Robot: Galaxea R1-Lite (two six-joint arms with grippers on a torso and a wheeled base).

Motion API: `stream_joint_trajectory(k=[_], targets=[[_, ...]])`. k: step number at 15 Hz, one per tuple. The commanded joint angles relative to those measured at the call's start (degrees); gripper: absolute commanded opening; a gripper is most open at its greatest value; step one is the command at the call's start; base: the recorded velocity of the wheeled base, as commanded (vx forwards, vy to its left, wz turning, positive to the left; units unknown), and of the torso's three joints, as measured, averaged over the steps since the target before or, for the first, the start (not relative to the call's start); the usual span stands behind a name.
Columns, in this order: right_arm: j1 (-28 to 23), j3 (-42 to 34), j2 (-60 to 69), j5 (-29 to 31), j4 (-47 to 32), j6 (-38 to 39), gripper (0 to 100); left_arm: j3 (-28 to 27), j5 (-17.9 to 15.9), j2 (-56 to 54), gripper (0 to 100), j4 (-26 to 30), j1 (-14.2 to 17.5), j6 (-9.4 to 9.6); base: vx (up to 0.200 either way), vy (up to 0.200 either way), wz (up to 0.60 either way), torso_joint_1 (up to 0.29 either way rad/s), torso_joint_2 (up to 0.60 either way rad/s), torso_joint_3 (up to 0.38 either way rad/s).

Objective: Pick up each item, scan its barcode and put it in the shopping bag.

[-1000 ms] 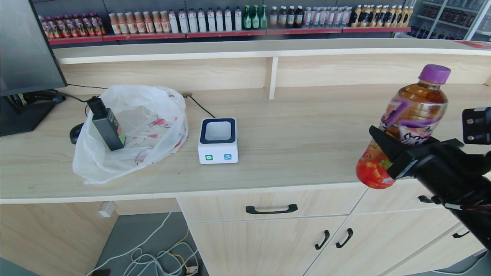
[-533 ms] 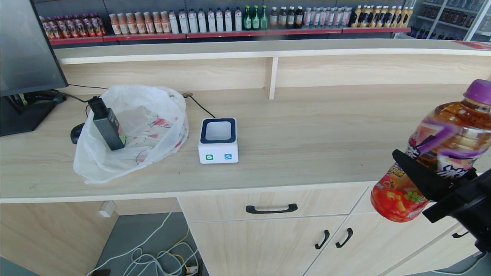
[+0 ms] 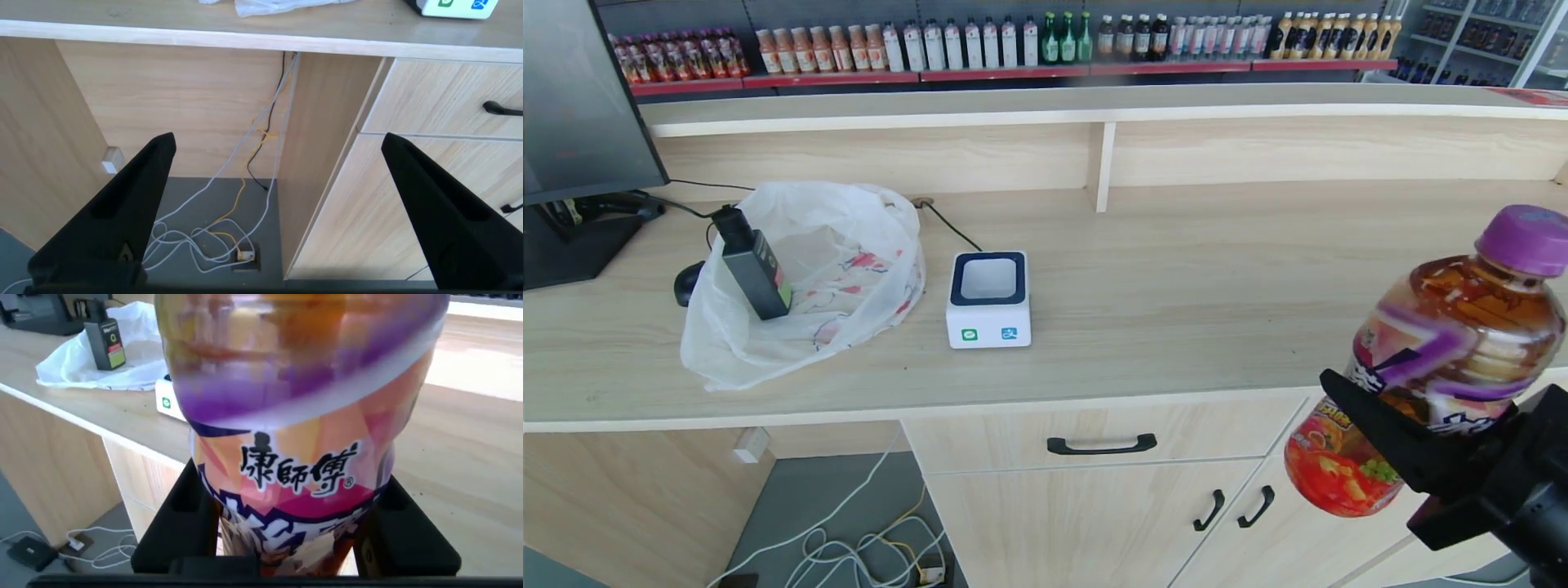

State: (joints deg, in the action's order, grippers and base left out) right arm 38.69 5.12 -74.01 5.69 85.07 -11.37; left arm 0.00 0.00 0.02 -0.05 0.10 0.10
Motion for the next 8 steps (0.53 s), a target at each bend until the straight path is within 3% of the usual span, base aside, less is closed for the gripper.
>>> stream_joint_trajectory(k=[1, 8], targets=[[2.7, -1.8, -1.5, 0.0, -0.1, -1.6, 0, 0.0, 0.0, 0.0, 100, 0.0, 0.1, -0.01, 0.0, 0.0, 0.0, 0.0, 0.0, 0.0], [11.8, -0.6, -7.9, 2.4, -0.1, -16.6, 0, 0.0, 0.0, 0.0, 100, 0.0, 0.0, -0.01, 0.0, 0.0, 0.0, 0.0, 0.0, 0.0]])
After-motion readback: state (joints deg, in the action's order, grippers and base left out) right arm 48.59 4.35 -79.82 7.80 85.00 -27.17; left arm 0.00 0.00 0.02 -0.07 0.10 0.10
